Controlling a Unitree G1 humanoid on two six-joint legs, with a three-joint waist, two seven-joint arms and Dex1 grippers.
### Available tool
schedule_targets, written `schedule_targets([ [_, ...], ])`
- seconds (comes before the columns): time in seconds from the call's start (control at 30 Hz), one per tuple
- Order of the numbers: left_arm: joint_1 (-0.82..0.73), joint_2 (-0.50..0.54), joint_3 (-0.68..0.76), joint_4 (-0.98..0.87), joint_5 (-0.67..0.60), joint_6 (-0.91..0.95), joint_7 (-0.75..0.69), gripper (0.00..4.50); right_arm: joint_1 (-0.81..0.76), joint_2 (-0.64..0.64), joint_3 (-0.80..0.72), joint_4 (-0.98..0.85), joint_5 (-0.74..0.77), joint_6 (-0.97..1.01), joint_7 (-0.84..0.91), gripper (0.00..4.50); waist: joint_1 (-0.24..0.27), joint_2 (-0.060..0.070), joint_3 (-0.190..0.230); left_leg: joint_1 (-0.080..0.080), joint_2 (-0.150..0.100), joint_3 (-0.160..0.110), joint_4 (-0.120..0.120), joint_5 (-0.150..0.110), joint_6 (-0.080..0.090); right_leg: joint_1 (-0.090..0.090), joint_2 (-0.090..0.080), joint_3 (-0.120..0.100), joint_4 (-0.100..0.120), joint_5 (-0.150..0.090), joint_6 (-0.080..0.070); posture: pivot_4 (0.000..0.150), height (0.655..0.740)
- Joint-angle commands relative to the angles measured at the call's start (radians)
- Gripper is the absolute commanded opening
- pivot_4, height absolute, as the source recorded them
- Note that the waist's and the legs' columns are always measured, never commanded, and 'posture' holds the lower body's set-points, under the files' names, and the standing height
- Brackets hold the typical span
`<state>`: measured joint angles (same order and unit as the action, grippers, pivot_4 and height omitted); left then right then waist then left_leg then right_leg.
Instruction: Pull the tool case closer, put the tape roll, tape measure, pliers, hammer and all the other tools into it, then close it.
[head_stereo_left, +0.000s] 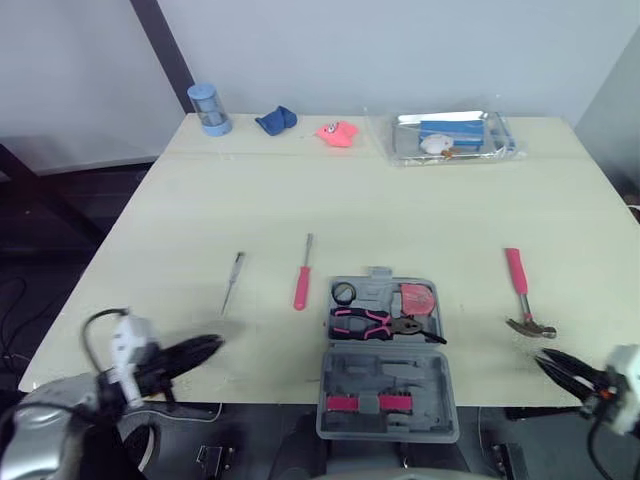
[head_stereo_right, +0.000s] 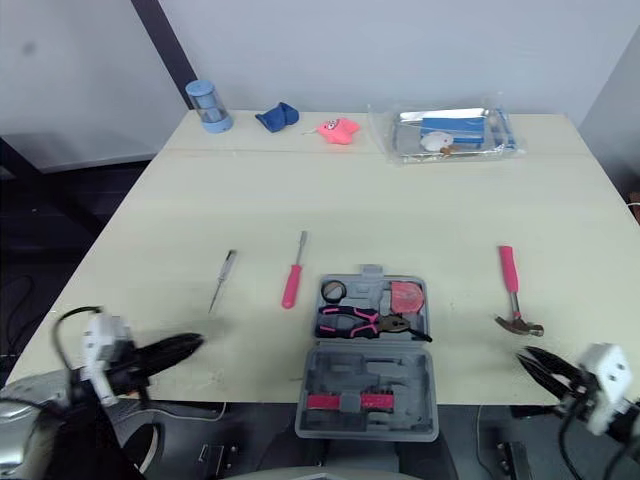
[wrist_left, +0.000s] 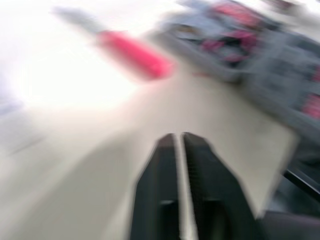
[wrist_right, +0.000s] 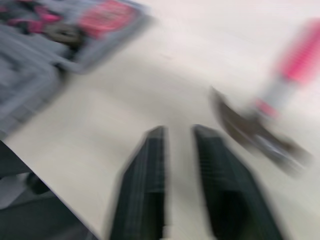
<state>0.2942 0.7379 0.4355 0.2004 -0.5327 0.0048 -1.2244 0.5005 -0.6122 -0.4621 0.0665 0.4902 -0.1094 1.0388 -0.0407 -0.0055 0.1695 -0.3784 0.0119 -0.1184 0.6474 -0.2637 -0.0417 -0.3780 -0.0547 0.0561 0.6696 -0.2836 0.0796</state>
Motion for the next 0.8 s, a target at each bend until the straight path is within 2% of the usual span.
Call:
schedule_targets([
  [0.03, 0.038, -0.005, 0.095, 0.041, -0.031, -0.006, 0.018, 2.26, 0.046, 0.007, -0.11, 0.028, 0.059, -0.03, 0.018, 2.72, 0.0, 0.0, 0.0, 0.0, 0.0, 0.0, 0.0, 0.0, 0.0, 0.0, 0.0, 0.0, -0.001, 0.0, 0.0, 0.15, 0.74],
  [0.1, 0.058, -0.007, 0.114, 0.058, -0.029, -0.014, 0.014, 3.12, 0.065, 0.006, -0.149, 0.044, 0.078, -0.023, 0.023, 3.53, 0.0, 0.0, 0.0, 0.0, 0.0, 0.001, 0.0, 0.0, 0.0, 0.0, 0.0, 0.001, -0.002, 0.0, 0.0, 0.15, 0.74],
  [0.13, 0.064, -0.008, 0.117, 0.062, -0.026, -0.017, 0.011, 3.7, 0.068, 0.007, -0.159, 0.048, 0.08, -0.021, 0.022, 4.15, 0.0, 0.0, 0.0, 0.0, 0.0, 0.002, 0.0, 0.0, 0.0, 0.001, 0.0, 0.002, -0.002, 0.0, 0.0, 0.15, 0.74],
  [0.17, 0.066, -0.008, 0.115, 0.064, -0.023, -0.02, 0.007, 4.14, 0.068, 0.008, -0.164, 0.049, 0.079, -0.02, 0.018, 4.5, 0.0, -0.001, -0.001, 0.001, 0.0, 0.003, 0.0, 0.0, 0.0, 0.001, 0.0, 0.002, -0.002, 0.0, 0.0, 0.15, 0.74],
  [0.2, 0.068, -0.008, 0.109, 0.063, -0.018, -0.025, 0.0, 4.44, 0.068, 0.008, -0.163, 0.047, 0.076, -0.017, 0.018, 4.5, 0.0, -0.001, -0.001, 0.001, 0.0, 0.003, 0.0, 0.0, 0.0, 0.0, 0.0, 0.002, -0.002, 0.0, 0.0, 0.15, 0.74],
  [0.47, 0.001, -0.008, 0.002, -0.003, 0.041, -0.066, -0.018, 4.44, 0.008, -0.029, -0.067, -0.018, -0.016, 0.055, -0.032, 4.5, 0.0, 0.0, -0.001, 0.001, 0.001, 0.003, 0.0, 0.0, 0.0, 0.0, 0.0, 0.003, -0.003, 0.0, 0.0, 0.15, 0.74],
  [0.73, -0.111, -0.006, -0.195, -0.116, 0.089, -0.029, -0.057, 4.44, -0.051, -0.047, 0.114, -0.214, -0.056, 0.149, -0.029, 4.5, 0.0, 0.0, -0.001, 0.0, 0.001, 0.003, 0.0, 0.0, 0.0, 0.0, 0.0, 0.003, -0.003, 0.0, 0.0, 0.15, 0.74],
  [0.77, -0.127, -0.007, -0.218, -0.123, 0.093, -0.024, -0.063, 3.95, -0.067, -0.055, 0.141, -0.221, -0.069, 0.153, -0.021, 4.5, 0.0, 0.0, -0.001, 0.0, 0.001, 0.003, 0.0, 0.0, 0.0, 0.0, 0.0, 0.003, -0.003, 0.0, 0.0, 0.15, 0.74],
  [0.8, -0.143, -0.008, -0.239, -0.127, 0.099, -0.02, -0.069, 3.66, -0.084, -0.064, 0.167, -0.224, -0.083, 0.156, -0.016, 3.98, 0.0, 0.0, -0.001, 0.0, 0.001, 0.003, 0.0, 0.0, 0.0, 0.0, 0.0, 0.003, -0.003, 0.0, 0.001, 0.15, 0.74],
])
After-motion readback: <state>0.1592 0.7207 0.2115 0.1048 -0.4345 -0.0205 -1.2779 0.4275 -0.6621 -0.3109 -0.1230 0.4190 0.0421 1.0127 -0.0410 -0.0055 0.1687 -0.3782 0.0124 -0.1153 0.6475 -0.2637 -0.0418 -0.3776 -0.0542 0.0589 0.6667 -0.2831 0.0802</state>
